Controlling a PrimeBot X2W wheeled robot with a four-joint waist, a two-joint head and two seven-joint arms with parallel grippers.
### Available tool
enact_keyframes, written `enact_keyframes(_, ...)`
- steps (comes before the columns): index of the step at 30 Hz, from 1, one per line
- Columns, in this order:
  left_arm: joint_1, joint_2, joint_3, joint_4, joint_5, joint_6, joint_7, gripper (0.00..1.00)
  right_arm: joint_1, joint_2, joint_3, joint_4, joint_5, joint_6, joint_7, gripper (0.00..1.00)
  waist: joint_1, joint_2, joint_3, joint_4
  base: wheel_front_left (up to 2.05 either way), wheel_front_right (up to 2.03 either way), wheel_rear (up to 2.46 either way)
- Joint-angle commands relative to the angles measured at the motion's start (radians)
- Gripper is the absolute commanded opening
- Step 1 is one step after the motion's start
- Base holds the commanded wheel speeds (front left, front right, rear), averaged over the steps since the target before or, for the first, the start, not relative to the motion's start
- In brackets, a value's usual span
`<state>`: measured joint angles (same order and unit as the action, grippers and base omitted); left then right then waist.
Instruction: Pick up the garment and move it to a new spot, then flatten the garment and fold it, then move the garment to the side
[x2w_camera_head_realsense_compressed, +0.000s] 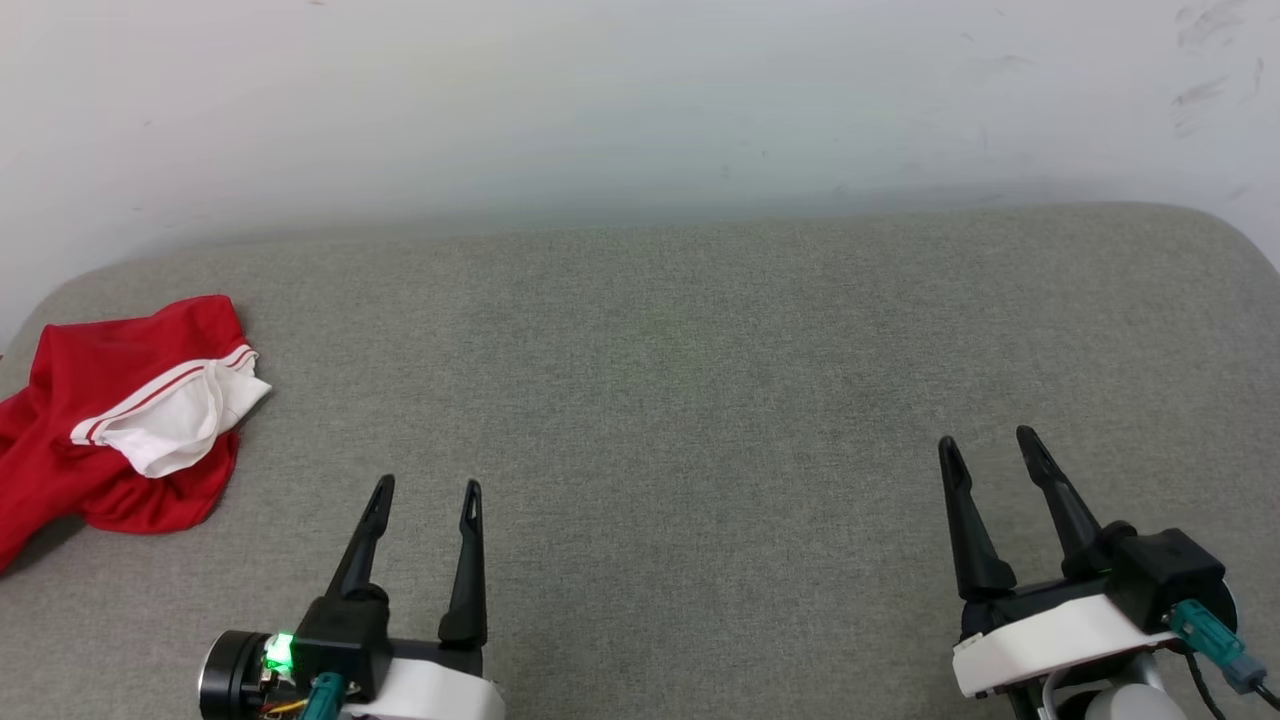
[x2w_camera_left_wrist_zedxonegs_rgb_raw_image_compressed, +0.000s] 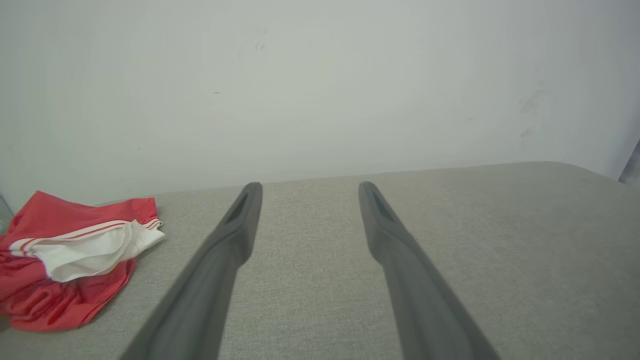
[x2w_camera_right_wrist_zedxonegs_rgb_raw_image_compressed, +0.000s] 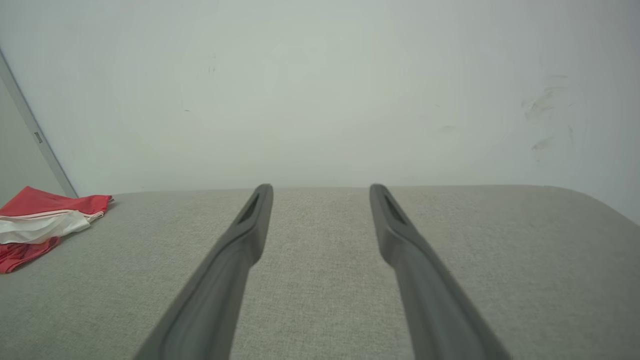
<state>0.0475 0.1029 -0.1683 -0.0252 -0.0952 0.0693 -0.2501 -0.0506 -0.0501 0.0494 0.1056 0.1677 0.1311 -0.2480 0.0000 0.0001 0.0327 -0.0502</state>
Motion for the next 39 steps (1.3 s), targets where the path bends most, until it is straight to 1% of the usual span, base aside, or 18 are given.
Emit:
enact_keyframes(1, 0.009, -0.001, 0.001, -0.001, 0.024, -0.006, -0.008, 1.0, 0.0, 0.0, 0.005, 0.0, -0.01, -0.001, -0.01, 1.0, 0.0, -0.0001, 0.0, 0.001, 0.0, 0.0, 0.0)
enact_keyframes(6, 0.014, -0.005, -0.002, 0.005, 0.072, -0.015, -0.017, 1.0, -0.005, 0.0, 0.02, 0.0, -0.046, -0.001, -0.018, 1.0, 0.0, -0.0001, 0.001, 0.005, 0.0, 0.0, 0.0)
enact_keyframes(9, 0.016, -0.015, 0.019, 0.01, 0.048, -0.018, -0.016, 1.0, -0.001, 0.0, 0.023, -0.004, -0.041, -0.001, -0.018, 1.0, 0.0, -0.0001, 0.002, 0.02, 0.0, 0.0, 0.0)
enact_keyframes(12, 0.011, -0.025, 0.037, 0.014, 0.04, -0.035, -0.016, 1.0, 0.004, 0.0, 0.031, 0.0, -0.032, -0.001, -0.018, 1.0, 0.0, -0.0001, 0.003, 0.046, 0.0, 0.0, 0.0)
enact_keyframes(19, 0.027, -0.035, 0.077, 0.035, 0.035, -0.058, -0.016, 1.0, 0.012, 0.0, 0.051, 0.0, -0.033, -0.001, -0.018, 1.0, 0.0, -0.0001, -0.002, 0.132, 0.0, 0.0, 0.0)
enact_keyframes(27, 0.039, -0.041, 0.125, 0.042, 0.048, -0.083, -0.016, 1.0, 0.026, 0.0, 0.082, 0.005, -0.03, -0.001, -0.018, 1.0, 0.0, -0.0001, -0.011, 0.249, 0.0, 0.0, 0.0)
enact_keyframes(34, 0.052, -0.043, 0.142, 0.041, 0.064, -0.105, -0.016, 1.0, 0.034, 0.0, 0.105, 0.016, -0.028, -0.001, -0.018, 1.0, 0.0, -0.0001, -0.027, 0.351, 0.0, 0.0, 0.0)
enact_keyframes(39, 0.066, -0.043, 0.146, 0.038, 0.072, -0.118, -0.016, 1.0, 0.034, 0.0, 0.116, 0.021, -0.018, -0.001, -0.018, 1.0, 0.0, -0.0001, -0.037, 0.404, 0.0, 0.0, 0.0)
